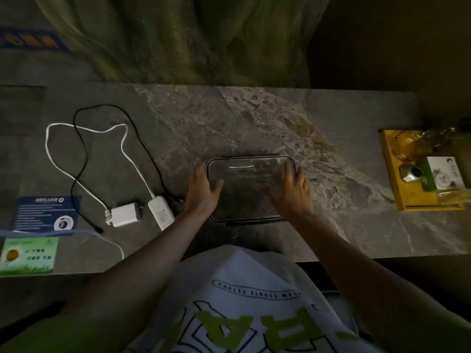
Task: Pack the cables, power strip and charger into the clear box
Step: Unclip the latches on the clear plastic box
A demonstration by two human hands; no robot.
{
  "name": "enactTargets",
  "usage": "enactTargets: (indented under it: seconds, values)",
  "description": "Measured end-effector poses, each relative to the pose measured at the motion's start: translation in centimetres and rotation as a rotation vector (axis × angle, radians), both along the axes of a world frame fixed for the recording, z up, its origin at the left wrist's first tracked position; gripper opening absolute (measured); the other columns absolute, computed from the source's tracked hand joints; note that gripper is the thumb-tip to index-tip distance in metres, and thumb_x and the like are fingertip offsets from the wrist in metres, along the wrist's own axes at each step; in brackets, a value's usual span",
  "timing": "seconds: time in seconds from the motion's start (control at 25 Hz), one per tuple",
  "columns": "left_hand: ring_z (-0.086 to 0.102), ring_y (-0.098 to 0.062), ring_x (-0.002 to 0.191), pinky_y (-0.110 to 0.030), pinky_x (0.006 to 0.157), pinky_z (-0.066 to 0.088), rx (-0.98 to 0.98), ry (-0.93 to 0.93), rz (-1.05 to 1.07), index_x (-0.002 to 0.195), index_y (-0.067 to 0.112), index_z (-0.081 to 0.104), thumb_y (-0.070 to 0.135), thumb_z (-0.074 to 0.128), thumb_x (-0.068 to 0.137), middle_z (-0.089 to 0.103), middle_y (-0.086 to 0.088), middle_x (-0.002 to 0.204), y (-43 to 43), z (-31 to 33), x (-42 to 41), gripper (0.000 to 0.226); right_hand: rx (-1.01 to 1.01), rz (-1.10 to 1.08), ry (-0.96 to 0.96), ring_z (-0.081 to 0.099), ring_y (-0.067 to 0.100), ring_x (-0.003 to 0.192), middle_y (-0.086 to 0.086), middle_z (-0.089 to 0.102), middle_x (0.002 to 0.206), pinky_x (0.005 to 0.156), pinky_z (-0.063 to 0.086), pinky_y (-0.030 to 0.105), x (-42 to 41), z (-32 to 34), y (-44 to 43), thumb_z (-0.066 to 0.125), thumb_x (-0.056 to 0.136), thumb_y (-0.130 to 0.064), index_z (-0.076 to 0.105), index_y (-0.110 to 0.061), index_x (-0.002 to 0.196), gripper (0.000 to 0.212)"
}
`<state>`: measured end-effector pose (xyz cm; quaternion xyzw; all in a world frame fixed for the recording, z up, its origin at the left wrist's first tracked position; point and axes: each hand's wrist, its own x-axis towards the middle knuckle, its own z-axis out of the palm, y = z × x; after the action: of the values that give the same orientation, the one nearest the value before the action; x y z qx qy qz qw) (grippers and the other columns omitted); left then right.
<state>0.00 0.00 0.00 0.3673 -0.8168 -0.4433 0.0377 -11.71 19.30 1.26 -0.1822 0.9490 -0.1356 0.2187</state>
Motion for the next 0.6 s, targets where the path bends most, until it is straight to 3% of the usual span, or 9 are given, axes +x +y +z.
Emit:
enactTargets:
  seconds: [0.2, 0.32, 0.44, 0.6]
  values:
    - [0.047, -0.031, 0.129, -0.036, 0.106, 0.036, 0.098, -0.108, 0.079, 0.146, 0.010, 0.030, 0.027, 0.060, 0.093, 0.048, -0.014, 0.142, -0.3, -0.7, 0.8, 0.063, -0.160, -0.272, -0.165, 0.032, 0.041, 0.136, 0.020, 0.027, 0.151, 0.104, 0.038, 0.053, -0.8, -1.0, 0.6, 0.058, 0.087, -0.050, 0.012, -0.018, 0.151, 0.085]
    - [0.055, -0.029, 0.120, -0.033, 0.097, 0.042, 0.129, -0.134, 0.144, 0.134, 0.007, 0.050, 0.027, 0.063, 0.091, 0.059, -0.013, 0.130, -0.6, -1.3, 0.8, 0.049, -0.260, -0.380, -0.158, 0.042, 0.040, 0.129, 0.020, 0.040, 0.144, 0.100, 0.043, 0.048, -1.3, -0.9, 0.5, 0.061, 0.089, -0.039, 0.027, -0.012, 0.146, 0.071]
    - [0.063, -0.020, 0.098, -0.028, 0.079, 0.045, 0.302, -0.134, 0.294, 0.117, 0.008, 0.066, 0.026, 0.066, 0.088, 0.069, -0.009, 0.111, -1.2, -2.1, 1.0, 0.033, -0.285, -0.438, -0.175, 0.050, 0.037, 0.124, 0.017, 0.052, 0.138, 0.097, 0.043, 0.041, -1.7, -0.9, 0.6, 0.060, 0.091, -0.026, 0.036, -0.010, 0.142, 0.058]
    - [0.065, -0.025, 0.099, -0.035, 0.086, 0.051, 0.408, -0.133, 0.336, 0.110, 0.009, 0.070, 0.030, 0.070, 0.085, 0.071, -0.010, 0.104, -2.8, -2.8, 1.3, 0.033, -0.264, -0.503, -0.215, 0.058, 0.034, 0.112, 0.015, 0.060, 0.127, 0.095, 0.049, 0.048, -1.8, -1.3, 0.5, 0.061, 0.089, -0.020, 0.047, -0.013, 0.136, 0.049]
